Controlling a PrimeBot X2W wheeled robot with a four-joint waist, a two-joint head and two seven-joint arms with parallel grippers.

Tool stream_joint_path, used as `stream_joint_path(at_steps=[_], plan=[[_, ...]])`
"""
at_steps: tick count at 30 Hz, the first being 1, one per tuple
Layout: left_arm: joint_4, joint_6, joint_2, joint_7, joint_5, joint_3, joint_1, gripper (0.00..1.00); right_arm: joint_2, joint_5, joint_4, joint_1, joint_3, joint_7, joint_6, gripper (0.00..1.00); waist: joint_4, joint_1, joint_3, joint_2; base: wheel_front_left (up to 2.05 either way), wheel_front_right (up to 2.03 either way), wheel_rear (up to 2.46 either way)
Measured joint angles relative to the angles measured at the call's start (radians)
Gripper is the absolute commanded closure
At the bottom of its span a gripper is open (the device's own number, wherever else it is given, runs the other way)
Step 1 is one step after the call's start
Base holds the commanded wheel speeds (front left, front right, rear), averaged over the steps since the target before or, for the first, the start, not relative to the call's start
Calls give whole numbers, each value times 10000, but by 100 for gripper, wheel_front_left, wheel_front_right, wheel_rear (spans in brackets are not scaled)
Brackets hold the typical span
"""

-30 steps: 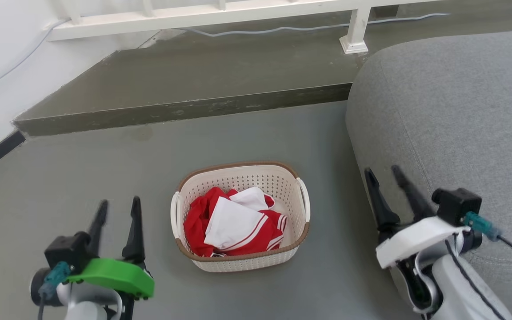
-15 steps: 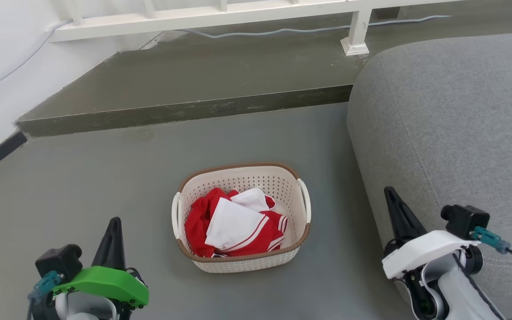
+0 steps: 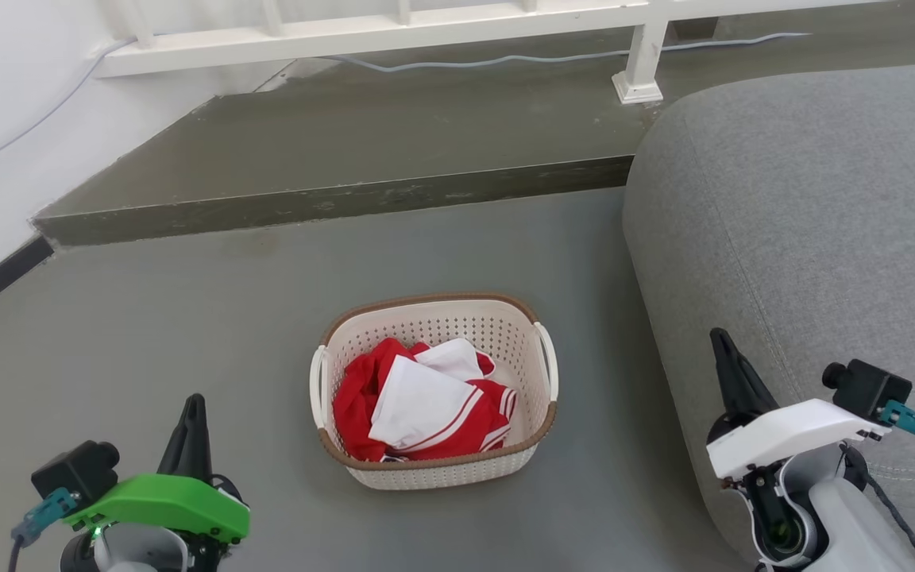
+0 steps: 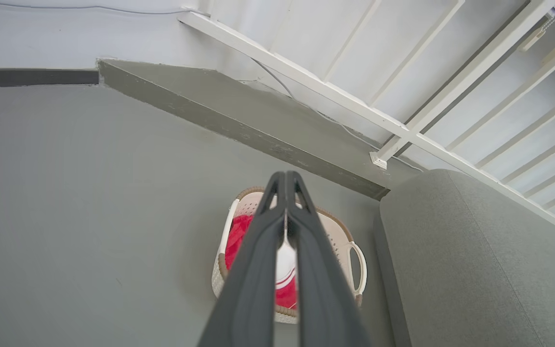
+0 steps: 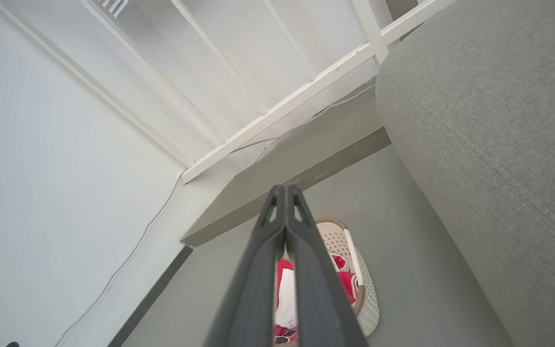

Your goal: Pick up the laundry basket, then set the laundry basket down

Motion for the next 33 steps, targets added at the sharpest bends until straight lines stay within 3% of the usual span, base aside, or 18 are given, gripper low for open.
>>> stream_joint_path(at_steps=[33], plan=[[-73, -263, 0, 1129, -3822, 706, -9, 100, 151, 3760, -163, 1, -1375, 1135, 244, 100, 112, 0, -133, 0, 0, 0, 0]])
